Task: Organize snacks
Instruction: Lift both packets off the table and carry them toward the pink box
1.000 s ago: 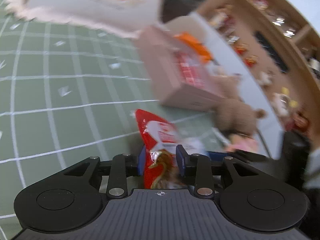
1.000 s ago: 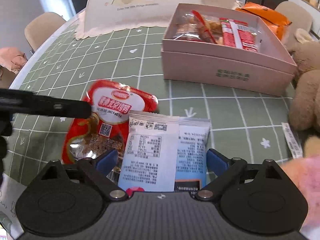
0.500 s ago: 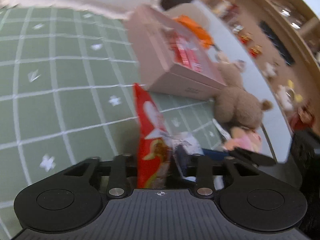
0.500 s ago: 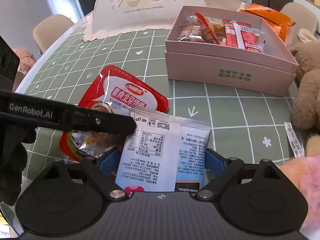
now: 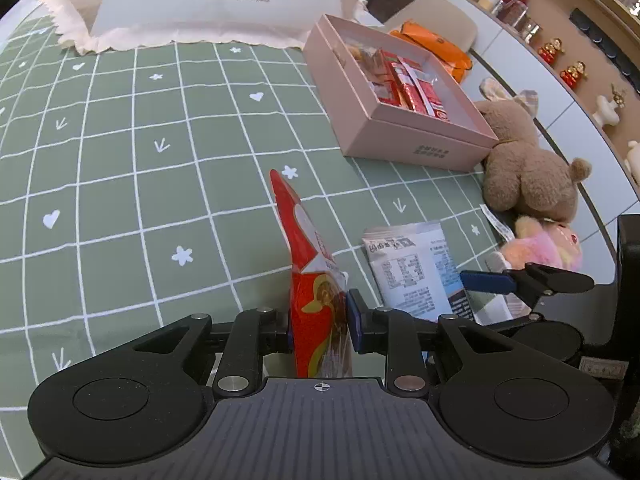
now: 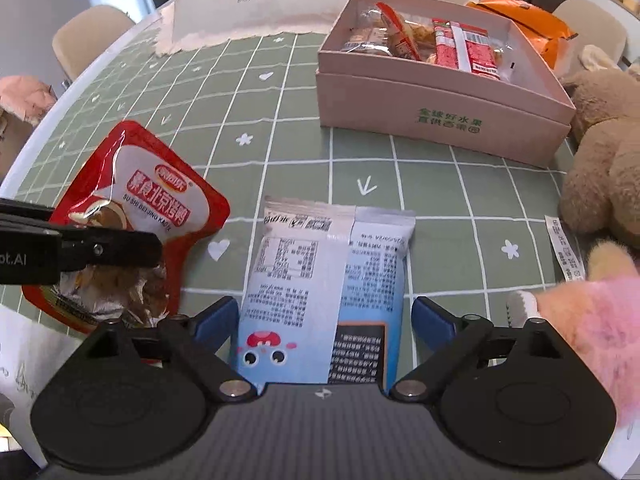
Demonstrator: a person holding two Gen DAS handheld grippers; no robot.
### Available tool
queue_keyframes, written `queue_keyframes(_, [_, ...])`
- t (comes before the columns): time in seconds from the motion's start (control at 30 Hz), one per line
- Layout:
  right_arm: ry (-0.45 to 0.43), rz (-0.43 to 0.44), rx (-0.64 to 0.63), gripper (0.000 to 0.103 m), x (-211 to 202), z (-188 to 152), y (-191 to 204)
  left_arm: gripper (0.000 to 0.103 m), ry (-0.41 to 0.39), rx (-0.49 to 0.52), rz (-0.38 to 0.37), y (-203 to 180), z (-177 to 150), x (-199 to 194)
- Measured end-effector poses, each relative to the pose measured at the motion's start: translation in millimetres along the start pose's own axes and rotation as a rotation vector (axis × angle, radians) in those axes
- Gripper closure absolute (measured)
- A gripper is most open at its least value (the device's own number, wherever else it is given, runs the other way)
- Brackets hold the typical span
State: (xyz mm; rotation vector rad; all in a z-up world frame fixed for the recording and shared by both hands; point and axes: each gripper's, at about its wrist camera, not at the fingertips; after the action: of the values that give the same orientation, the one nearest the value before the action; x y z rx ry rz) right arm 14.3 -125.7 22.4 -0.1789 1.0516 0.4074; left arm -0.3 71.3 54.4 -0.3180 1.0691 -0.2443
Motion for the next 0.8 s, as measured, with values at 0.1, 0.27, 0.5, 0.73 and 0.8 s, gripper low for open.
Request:
queue_keyframes(0.1, [0.009,0.000,-0.019,0.030,-9,0,0,0.075,-0.001,0.007,0.001,0,-1,0])
queue_keyframes(0.27, [-0.002,0.021,0.025,0.076,-32,6,-13,0.075,0.000,0.020,0.001,0,-1,-1])
queue_keyframes(0.5, [0.004,0.087,0.117,0.038,-44,7,-31,0.075,-0.006,0.027,0.000,-1,-2,-1])
queue_keyframes(0.73, [0.067,0.056,0.020,0.019,-7,-2,7,0.075,-0.009,0.018,0.012,-1,-5,-5])
queue_keyframes(0.8, [0.056,0.043,0.007,0.012,-2,0,13,0.075,-0.009,0.016,0.017,0,-6,-6])
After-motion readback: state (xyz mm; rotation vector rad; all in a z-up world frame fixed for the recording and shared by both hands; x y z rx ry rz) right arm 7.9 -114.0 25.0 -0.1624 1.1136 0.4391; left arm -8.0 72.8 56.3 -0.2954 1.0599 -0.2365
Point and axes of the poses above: each gripper's, at about its wrist camera, not at the fingertips, and x roughly the way its jaws point, y to its left, z to its top, and after that the axes turned 3 degrees about -x, right-handed
